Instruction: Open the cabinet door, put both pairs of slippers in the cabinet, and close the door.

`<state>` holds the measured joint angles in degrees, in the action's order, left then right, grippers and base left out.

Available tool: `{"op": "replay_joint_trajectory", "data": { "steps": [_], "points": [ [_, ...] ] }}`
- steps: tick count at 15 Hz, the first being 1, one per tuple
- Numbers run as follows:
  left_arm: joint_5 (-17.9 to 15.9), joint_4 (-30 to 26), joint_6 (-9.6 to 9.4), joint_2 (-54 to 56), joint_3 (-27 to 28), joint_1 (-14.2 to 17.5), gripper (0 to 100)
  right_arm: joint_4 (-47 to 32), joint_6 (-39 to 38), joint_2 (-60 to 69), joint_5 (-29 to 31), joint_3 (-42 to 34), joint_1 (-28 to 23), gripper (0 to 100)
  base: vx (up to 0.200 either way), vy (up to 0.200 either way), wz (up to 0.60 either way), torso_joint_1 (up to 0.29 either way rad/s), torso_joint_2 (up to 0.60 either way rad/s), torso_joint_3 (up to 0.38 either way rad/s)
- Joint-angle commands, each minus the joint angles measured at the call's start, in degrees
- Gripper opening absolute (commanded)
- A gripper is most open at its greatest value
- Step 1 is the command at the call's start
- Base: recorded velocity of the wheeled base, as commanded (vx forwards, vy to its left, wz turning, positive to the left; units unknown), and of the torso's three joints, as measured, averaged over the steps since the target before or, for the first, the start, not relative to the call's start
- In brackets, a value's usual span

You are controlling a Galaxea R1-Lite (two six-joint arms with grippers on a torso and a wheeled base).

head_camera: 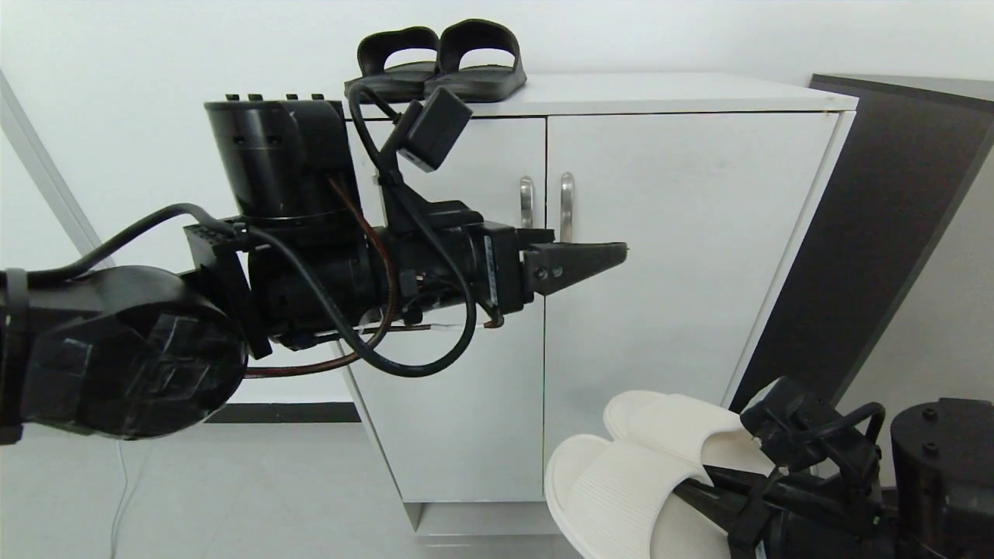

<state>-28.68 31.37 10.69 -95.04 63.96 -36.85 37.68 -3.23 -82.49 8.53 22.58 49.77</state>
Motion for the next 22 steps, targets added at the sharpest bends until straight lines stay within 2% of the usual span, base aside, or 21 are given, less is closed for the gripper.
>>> {"op": "replay_joint_trajectory", "data": {
  "steps": [1, 2, 4, 7, 9, 14, 17, 19, 22],
  "points": [
    [-2.4, -0.3, 2.76, -1.2, 2.9, -0.5, 100, 0.0, 0.0, -0.2, 0.0, 0.0, 0.5, 0, 0.0, 0.0, 0.0, 0.0, 0.0, 0.0],
    [-2.9, -0.7, 4.6, -2.7, 4.1, -0.9, 100, 0.0, 0.0, -0.2, 0.0, -0.3, 0.6, 0, 0.0, 0.0, 0.0, 0.0, 0.0, 0.0],
    [-1.8, -1.0, 4.95, -5.7, 6.9, -1.3, 100, 0.0, 0.0, -0.3, 0.0, -0.3, 0.7, 0, 0.0, 0.0, 0.0, 0.0, 0.0, 0.0],
    [2.8, -1.8, 4.95, -8.1, 11.1, -1.4, 100, 0.0, 0.0, -0.7, 0.0, -0.3, 0.8, 0, 0.0, 0.0, 0.0, 0.0, 0.0, 0.0],
    [4.9, -5.6, 4.78, -8.3, 13.2, -1.3, 100, 0.0, 0.0, -1.0, 0.0, -0.3, 0.8, 0, 0.0, 0.0, 0.0, 0.0, 0.0, 0.0],
    [8.3, -6.5, 4.6, -9.6, 14.3, 0.3, 100, 0.0, 0.1, -1.2, 0.0, -0.4, 0.8, 0, 0.0, 0.0, 0.0, 0.0, 0.0, 0.0],
    [8.7, -6.5, 4.6, -10.4, 14.6, 1.3, 100, 0.0, 0.1, -1.4, 0.1, -0.4, 0.8, 0, 0.0, 0.0, 0.0, 0.0, 0.0, 0.0],
    [10.1, -6.5, 4.6, -11.8, 16.0, 1.6, 100, 0.0, 0.1, -1.4, 0.1, -0.4, 0.8, 0, 0.0, 0.0, 0.0, 0.0, 0.0, 0.0],
    [10.2, -6.9, 4.6, -14.1, 19.4, 2.4, 100, 0.1, 0.0, -1.5, 0.1, -0.5, 0.7, 0, 0.0, 0.0, 0.0, 0.0, 0.0, 0.0]
  ]
}}
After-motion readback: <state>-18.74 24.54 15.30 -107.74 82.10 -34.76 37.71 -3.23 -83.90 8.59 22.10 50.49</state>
